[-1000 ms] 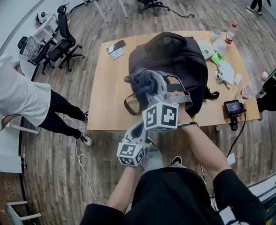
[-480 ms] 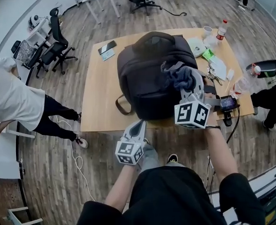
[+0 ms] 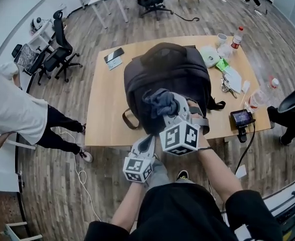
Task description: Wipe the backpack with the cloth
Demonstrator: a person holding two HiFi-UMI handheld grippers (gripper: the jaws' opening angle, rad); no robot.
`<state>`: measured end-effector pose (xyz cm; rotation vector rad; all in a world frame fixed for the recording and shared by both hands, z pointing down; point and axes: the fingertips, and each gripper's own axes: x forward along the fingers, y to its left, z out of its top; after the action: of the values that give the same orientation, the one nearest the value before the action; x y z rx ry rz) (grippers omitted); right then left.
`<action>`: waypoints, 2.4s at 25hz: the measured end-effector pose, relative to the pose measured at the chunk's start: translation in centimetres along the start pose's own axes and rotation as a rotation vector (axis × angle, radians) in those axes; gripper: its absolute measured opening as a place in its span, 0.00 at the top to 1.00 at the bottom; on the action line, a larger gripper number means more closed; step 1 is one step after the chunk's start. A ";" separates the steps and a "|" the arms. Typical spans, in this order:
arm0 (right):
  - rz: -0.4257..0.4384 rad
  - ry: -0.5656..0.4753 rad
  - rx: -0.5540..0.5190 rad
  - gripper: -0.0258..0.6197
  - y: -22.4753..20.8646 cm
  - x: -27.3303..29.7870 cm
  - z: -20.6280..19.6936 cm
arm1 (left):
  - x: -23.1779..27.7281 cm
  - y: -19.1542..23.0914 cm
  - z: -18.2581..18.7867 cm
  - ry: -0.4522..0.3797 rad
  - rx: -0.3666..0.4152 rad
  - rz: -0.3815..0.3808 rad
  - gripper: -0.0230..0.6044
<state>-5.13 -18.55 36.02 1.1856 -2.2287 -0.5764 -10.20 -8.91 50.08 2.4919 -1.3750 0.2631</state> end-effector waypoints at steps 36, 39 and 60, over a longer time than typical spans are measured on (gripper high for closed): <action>-0.139 0.261 0.301 0.79 -4.8 -7.8 -21.4 | 2.0 -4.5 -1.1 0.031 -0.063 -0.134 0.94; -0.065 0.267 0.296 0.81 -2.5 -6.7 -21.7 | 1.4 -4.3 -1.4 0.031 -0.066 -0.124 0.94; 0.295 0.050 0.284 0.81 14.2 -2.5 -7.2 | -2.2 4.3 -1.7 -0.006 -0.145 0.190 0.94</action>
<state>-8.03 -9.88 49.26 0.9590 -2.4376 -0.1140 -15.08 -8.83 51.71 2.2512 -1.5760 0.1876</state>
